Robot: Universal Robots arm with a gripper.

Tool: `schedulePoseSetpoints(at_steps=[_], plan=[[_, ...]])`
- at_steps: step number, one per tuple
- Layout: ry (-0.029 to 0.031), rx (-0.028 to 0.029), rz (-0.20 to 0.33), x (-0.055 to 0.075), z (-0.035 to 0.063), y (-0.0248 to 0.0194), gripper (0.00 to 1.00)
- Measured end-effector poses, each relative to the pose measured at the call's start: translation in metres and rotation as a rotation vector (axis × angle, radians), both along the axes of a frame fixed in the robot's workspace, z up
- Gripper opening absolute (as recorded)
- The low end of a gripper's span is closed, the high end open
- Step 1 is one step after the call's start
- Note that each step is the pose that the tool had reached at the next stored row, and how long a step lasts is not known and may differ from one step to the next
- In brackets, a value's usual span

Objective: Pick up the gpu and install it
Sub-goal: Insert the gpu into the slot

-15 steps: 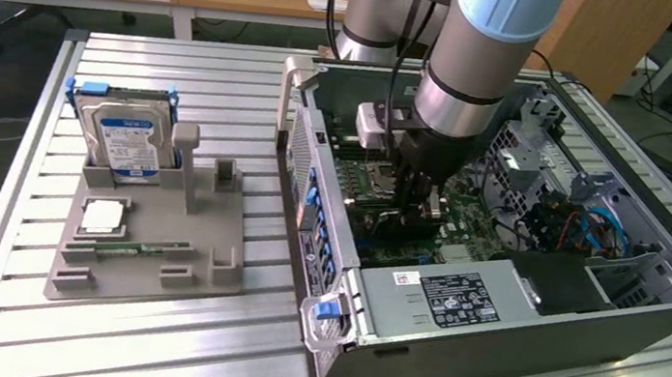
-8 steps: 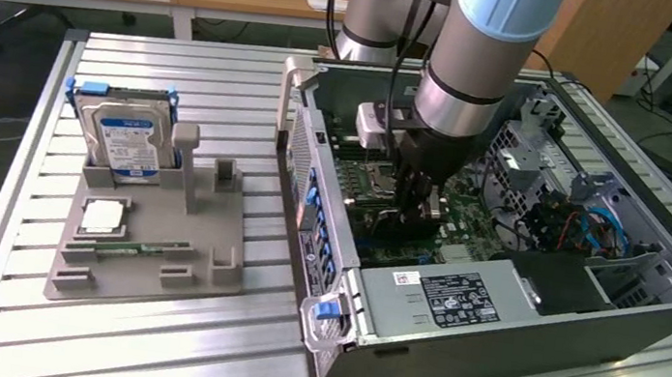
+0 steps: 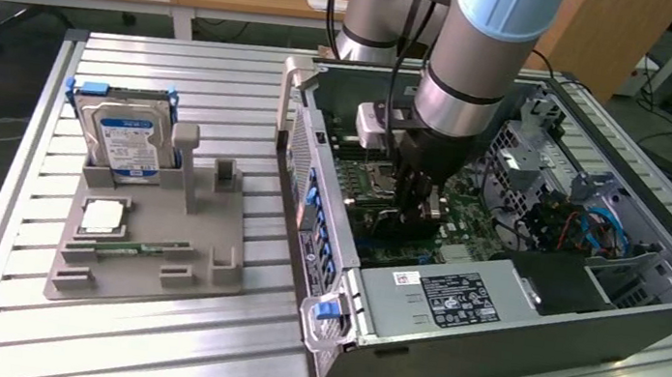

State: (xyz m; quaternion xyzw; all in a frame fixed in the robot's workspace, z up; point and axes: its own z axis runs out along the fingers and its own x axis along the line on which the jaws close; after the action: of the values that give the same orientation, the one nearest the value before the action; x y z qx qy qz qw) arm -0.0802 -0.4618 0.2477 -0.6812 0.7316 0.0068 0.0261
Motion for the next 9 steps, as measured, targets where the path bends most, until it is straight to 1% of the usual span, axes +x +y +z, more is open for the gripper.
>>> schedulePoseSetpoints(at_steps=[2, 3, 9], plan=[[0.0, -0.0002, 0.0, -0.0004, -0.0005, 0.0, 0.27], [0.0001, 0.0001, 0.0, -0.002, -0.0029, -0.0001, 0.27], [0.0001, 0.0001, 0.0, -0.0021, -0.003, 0.0, 0.27]])
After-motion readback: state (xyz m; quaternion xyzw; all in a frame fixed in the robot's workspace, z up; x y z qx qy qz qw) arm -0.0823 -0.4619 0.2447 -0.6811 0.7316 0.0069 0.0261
